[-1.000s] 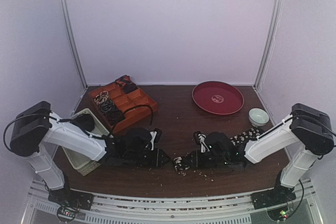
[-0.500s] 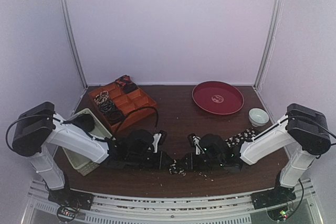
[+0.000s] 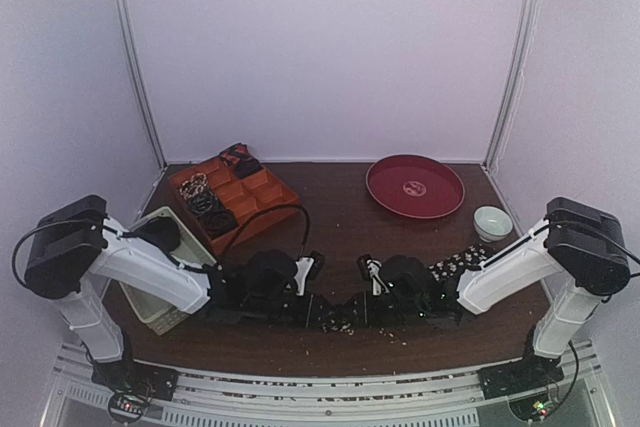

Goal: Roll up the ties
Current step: Roll the tie at the center of the board.

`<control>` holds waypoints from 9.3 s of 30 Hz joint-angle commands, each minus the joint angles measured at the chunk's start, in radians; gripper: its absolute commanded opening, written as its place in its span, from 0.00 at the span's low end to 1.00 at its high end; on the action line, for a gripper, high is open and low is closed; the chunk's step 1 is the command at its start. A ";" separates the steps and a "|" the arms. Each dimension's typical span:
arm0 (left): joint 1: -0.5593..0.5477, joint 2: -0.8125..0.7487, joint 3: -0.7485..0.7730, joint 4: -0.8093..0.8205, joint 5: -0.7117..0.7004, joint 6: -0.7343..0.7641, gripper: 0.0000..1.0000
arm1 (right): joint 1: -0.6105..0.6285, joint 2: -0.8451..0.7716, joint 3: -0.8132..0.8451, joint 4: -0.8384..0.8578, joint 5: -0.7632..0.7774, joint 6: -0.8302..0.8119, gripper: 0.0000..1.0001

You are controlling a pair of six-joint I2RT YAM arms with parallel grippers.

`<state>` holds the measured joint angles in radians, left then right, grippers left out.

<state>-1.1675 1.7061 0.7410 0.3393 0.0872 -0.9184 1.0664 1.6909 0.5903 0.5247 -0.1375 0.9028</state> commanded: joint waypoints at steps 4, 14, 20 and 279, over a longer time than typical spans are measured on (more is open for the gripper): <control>-0.028 -0.098 -0.001 -0.066 -0.138 0.409 0.56 | -0.005 0.003 0.000 -0.078 0.026 -0.028 0.21; -0.070 0.029 0.063 -0.101 -0.133 0.631 0.77 | -0.012 -0.007 -0.007 -0.078 0.023 -0.031 0.21; -0.069 0.065 0.085 -0.125 -0.200 0.686 0.79 | -0.016 -0.002 -0.005 -0.076 0.014 -0.031 0.21; 0.017 0.038 0.049 -0.039 0.012 0.794 0.77 | -0.073 -0.048 -0.165 0.190 -0.091 0.145 0.28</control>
<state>-1.1530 1.7264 0.7738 0.2970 0.0502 -0.1734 0.9909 1.6588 0.4202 0.7719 -0.2462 1.0683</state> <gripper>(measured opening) 0.768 0.284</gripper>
